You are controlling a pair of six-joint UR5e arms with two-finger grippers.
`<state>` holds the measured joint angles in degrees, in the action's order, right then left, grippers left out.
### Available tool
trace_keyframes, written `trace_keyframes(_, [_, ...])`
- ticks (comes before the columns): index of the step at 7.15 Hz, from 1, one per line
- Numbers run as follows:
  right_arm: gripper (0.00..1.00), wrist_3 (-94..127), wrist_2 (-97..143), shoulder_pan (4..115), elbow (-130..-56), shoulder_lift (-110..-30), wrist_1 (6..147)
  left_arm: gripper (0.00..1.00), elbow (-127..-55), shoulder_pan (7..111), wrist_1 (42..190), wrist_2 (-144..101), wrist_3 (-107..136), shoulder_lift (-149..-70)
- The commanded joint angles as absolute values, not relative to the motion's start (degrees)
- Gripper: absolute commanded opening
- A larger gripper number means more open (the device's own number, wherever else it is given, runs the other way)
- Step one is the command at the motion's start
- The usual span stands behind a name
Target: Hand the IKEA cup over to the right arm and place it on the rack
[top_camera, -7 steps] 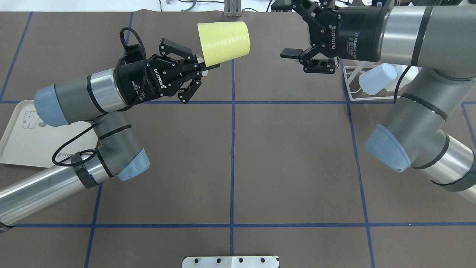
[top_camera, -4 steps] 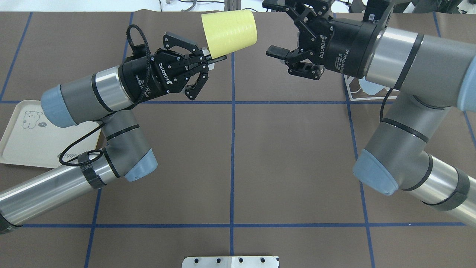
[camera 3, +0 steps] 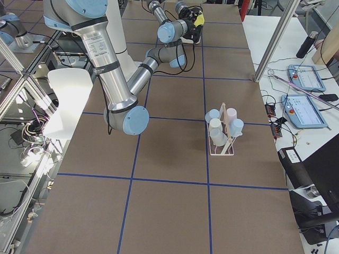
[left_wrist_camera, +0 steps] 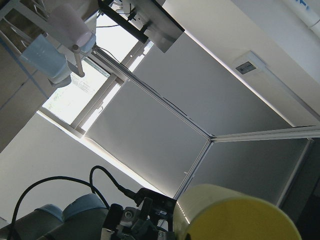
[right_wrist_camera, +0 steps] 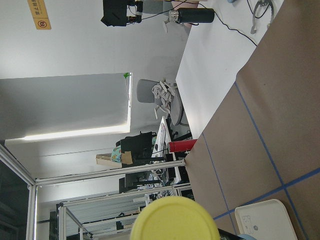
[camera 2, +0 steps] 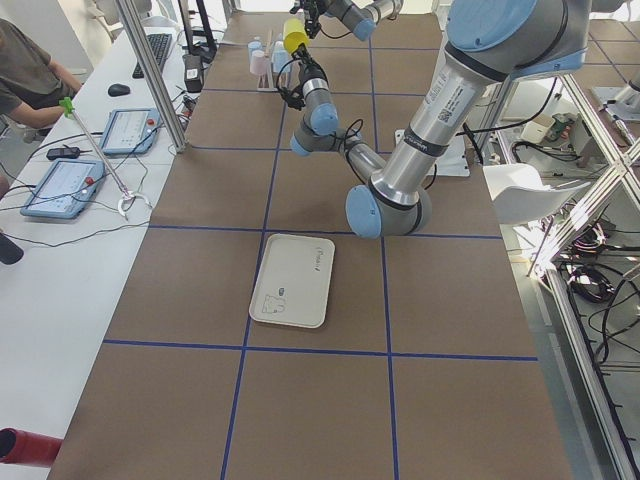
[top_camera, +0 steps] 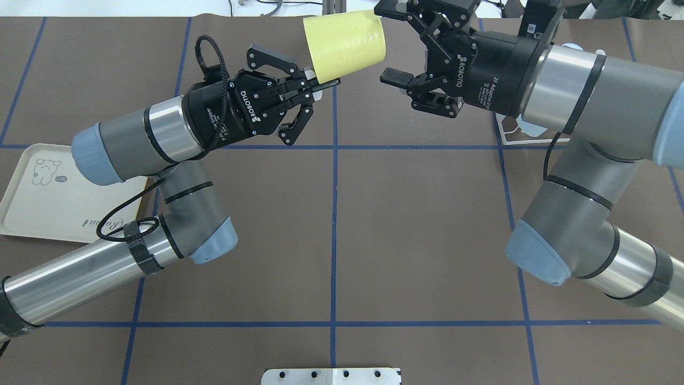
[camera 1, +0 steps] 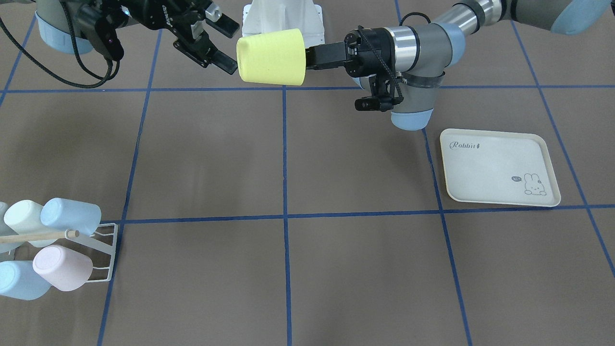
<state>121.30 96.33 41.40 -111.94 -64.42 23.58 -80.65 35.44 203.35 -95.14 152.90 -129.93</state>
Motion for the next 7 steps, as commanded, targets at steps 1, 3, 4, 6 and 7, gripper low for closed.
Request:
trace_keyframes(1, [1.00,121.29,96.24,41.40,-111.97,-64.42,23.55,0.00,-80.60,34.81,203.12,-95.10,152.84,-130.43])
trace_keyframes(3, [1.00,121.29,96.33,41.40,-111.97,-64.42,23.55,0.00,-80.60,34.10,202.94,-95.10,152.75,-130.78])
trace_keyframes(4, [1.00,121.29,96.33,41.40,-111.97,-64.51,23.55,0.00,-80.60,34.01,202.94,-95.10,152.75,-130.78])
trace_keyframes(6, [1.00,121.38,96.33,41.05,-111.97,-64.60,23.47,0.00,-80.51,33.93,202.94,-95.10,152.75,-130.87])
trace_keyframes(7, [1.00,121.38,96.33,40.78,-111.89,-64.60,23.47,0.00,-80.51,33.75,202.94,-95.10,152.67,-130.87])
